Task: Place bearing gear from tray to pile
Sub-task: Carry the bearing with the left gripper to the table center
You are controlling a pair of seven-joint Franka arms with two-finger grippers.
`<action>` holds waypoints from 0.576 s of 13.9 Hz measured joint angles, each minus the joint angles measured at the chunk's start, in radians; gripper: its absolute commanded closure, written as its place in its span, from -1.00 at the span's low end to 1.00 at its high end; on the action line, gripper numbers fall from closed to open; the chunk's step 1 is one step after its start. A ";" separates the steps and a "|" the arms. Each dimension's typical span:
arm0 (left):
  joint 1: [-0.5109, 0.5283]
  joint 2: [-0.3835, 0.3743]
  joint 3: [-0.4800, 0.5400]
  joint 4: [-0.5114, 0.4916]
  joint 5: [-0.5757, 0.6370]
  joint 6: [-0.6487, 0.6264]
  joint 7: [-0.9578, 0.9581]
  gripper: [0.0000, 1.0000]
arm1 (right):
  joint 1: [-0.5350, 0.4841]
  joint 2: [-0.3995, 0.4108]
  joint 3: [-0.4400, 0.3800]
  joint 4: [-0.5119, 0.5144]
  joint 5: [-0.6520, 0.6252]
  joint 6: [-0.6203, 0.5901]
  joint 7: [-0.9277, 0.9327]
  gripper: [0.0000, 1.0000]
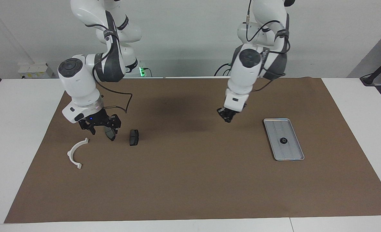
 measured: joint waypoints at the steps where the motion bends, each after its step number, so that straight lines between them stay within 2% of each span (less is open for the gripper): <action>1: -0.045 0.024 0.000 -0.011 0.000 0.036 -0.056 1.00 | 0.000 0.000 0.000 0.000 0.000 0.000 0.000 -1.00; 5: -0.106 0.144 0.002 -0.022 0.000 0.169 -0.164 1.00 | -0.001 0.000 0.000 0.000 0.000 0.000 0.000 -1.00; 8: -0.111 0.179 0.004 -0.022 0.000 0.206 -0.186 1.00 | -0.002 0.000 0.000 0.000 0.000 0.000 0.000 -1.00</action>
